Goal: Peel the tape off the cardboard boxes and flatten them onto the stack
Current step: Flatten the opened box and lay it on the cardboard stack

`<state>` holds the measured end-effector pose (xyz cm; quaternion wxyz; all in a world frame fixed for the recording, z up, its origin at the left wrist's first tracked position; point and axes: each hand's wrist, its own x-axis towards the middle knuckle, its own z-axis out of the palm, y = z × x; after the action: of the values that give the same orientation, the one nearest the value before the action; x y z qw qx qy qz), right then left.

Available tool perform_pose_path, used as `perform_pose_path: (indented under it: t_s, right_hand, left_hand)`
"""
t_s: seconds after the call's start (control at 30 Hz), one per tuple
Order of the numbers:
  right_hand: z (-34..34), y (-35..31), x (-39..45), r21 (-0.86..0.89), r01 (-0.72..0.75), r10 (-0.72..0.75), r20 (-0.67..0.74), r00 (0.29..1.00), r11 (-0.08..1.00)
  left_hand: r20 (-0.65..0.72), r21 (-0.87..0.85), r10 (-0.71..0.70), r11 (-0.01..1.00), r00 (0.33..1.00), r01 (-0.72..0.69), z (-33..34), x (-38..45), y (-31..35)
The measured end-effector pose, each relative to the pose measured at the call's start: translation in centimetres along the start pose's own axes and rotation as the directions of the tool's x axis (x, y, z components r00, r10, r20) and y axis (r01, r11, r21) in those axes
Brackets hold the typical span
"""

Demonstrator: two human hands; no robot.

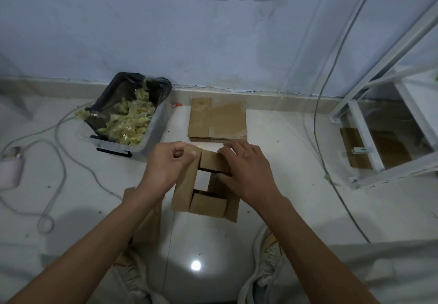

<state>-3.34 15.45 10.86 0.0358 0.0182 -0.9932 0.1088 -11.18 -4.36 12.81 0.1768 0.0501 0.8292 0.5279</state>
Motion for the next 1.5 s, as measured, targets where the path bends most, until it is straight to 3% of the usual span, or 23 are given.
perform_pose_path:
  t_s: [0.17, 0.27, 0.43, 0.5, 0.6, 0.67, 0.7, 0.77, 0.8, 0.9, 0.97, 1.03, 1.1, 1.2, 1.3, 1.43, 1.5]
  right_hand:
    - [-0.4, 0.0, 0.3, 0.082, -0.088, 0.097, -0.111, 0.989, 0.993]
    - [-0.8, 0.0, 0.7, 0.215, -0.166, 0.197, -0.13, 0.972, 0.962]
    - [0.3, 0.0, 0.8, 0.286, -0.212, 0.244, -0.083, 0.966, 0.935]
    - [0.4, 0.1, 0.9, 0.348, -0.22, 0.262, -0.08, 0.962, 0.911]
    - [0.1, 0.3, 1.0, 0.477, -0.285, 0.354, -0.06, 0.933, 0.832]
    - [-0.2, 0.7, 1.0, 0.612, -0.386, 0.446, 0.06, 0.893, 0.691]
    - [-0.6, 1.0, 1.0, 0.728, -0.443, 0.489, 0.169, 0.856, 0.523]
    - [-1.8, 1.6, 1.1, 0.856, -0.511, 0.5, 0.407, 0.764, 0.084]
    - [-2.2, 2.1, 1.2, 0.843, -0.538, 0.485, 0.475, 0.734, -0.011]
    - [-2.4, 3.6, 1.4, 0.772, -0.626, 0.453, 0.521, 0.724, 0.113]
    - [-2.1, 4.2, 1.3, 0.763, -0.631, 0.417, 0.533, 0.736, 0.139]
    - [-1.6, 4.7, 0.8, 0.789, -0.6, 0.352, 0.529, 0.772, 0.133]
    - [-1.1, 4.6, 0.5, 0.835, -0.528, 0.267, 0.479, 0.836, 0.156]
    - [-0.6, 3.7, 0.0, 0.881, -0.436, 0.106, 0.423, 0.9, 0.183]
    - [-1.2, 3.4, -0.4, 0.881, -0.404, 0.022, 0.412, 0.911, 0.244]
    - [-2.6, 4.5, -0.1, 0.868, -0.409, 0.256, 0.343, 0.904, 0.281]
    - [-3.2, 4.3, 0.2, 0.817, -0.47, 0.283, 0.388, 0.877, 0.335]
  left_hand:
    - [-0.043, -0.013, 0.003, 1.0, 0.999, -0.004, -0.1, -0.4, -0.6]
    - [-0.09, -0.086, -0.194, 0.979, 0.977, 0.186, 0.5, -1.0, -1.2]
    - [0.033, -0.223, -0.507, 0.836, 0.861, 0.501, 2.3, -2.4, -3.9]
    - [0.017, -0.312, -0.533, 0.801, 0.846, 0.511, 2.1, -1.8, -4.8]
    - [-0.101, -0.273, -0.434, 0.877, 0.895, 0.395, 1.4, -0.1, -5.8]
    - [-0.162, -0.11, -0.275, 0.96, 0.948, 0.259, 1.1, 0.4, -5.9]
    - [-0.173, -0.022, -0.183, 0.983, 0.968, 0.182, 1.0, 0.4, -6.0]
    - [-0.158, 0.067, -0.037, 0.997, 0.987, 0.049, 1.0, 0.3, -6.1]
    - [-0.154, 0.112, 0.034, 0.994, 0.987, -0.017, 1.1, 0.1, -6.1]
    - [-0.105, 0.227, 0.224, 0.954, 0.969, -0.196, 1.2, -0.5, -5.8]
    - [-0.053, 0.065, 0.24, 0.969, 0.969, -0.237, 0.9, -0.8, -5.4]
    - [0.022, -0.312, 0.076, 0.948, 0.997, -0.066, -0.3, -0.5, -4.5]
    - [0.124, -0.475, -0.075, 0.871, 0.989, 0.126, -2.0, 0.6, -4.0]
    - [0.267, -0.342, -0.054, 0.928, 0.962, 0.148, -3.7, 0.9, -3.3]
    - [0.27, -0.23, 0.018, 0.972, 0.963, 0.046, -3.1, 0.3, -3.0]
    - [0.19, 0.009, 0.258, 0.964, 0.947, -0.264, -2.3, 0.0, -2.9]
    - [0.167, 0.122, 0.354, 0.919, 0.92, -0.376, -2.2, -0.1, -3.0]
